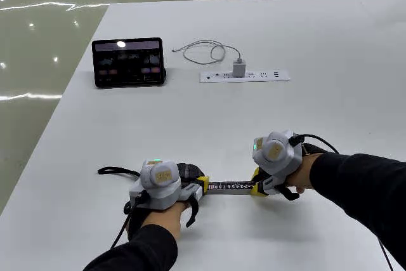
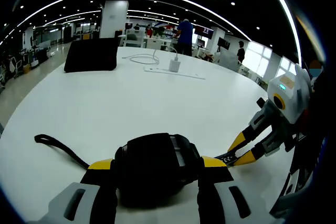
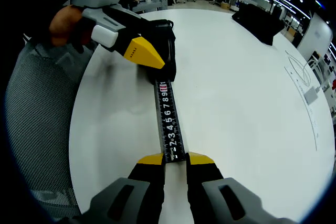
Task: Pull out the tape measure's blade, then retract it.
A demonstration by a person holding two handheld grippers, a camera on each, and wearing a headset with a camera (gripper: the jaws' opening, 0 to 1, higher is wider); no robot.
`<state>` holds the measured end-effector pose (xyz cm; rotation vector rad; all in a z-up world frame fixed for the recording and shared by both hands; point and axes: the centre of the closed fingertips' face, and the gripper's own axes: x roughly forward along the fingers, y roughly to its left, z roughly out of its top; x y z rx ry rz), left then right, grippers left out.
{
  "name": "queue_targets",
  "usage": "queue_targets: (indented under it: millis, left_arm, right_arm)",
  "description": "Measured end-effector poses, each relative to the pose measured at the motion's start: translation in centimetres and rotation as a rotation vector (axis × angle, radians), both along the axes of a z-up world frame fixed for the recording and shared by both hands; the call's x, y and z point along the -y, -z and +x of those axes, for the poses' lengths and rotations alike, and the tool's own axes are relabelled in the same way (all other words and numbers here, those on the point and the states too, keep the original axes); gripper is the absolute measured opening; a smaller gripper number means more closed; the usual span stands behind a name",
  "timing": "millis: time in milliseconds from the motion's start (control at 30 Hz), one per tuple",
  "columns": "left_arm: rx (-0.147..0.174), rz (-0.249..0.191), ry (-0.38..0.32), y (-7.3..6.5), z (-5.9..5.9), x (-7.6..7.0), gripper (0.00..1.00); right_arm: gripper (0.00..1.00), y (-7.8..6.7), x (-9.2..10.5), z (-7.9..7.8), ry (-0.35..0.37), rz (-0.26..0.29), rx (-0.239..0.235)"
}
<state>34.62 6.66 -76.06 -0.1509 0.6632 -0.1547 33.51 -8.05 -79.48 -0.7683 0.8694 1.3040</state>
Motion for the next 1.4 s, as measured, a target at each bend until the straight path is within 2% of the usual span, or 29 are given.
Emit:
queue_targets:
  millis: [867,933,1000,1267,1400]
  left_arm:
    - [-0.003,-0.008,0.007,0.0,0.0,-0.1,0.57]
    - [-0.003,-0.009,0.007,0.0,0.0,0.0,0.57]
    - [-0.005,-0.011,0.01,0.0,0.0,0.0,0.57]
    - [-0.004,-0.01,0.011,0.0,0.0,-0.1,0.57]
    - [-0.004,-0.011,0.01,0.0,0.0,-0.1,0.57]
  right_arm:
    - [0.11,-0.1,-1.5,0.0,0.005,0.047,0.007]
    - [0.11,-0.1,-1.6,0.0,0.042,0.063,-0.011]
    - [0.11,-0.1,-1.7,-0.1,0.025,0.075,-0.002]
    - [0.11,0.0,-2.1,0.0,0.014,0.067,0.005]
    - [0.11,0.0,-2.3,0.0,0.017,0.093,0.006]
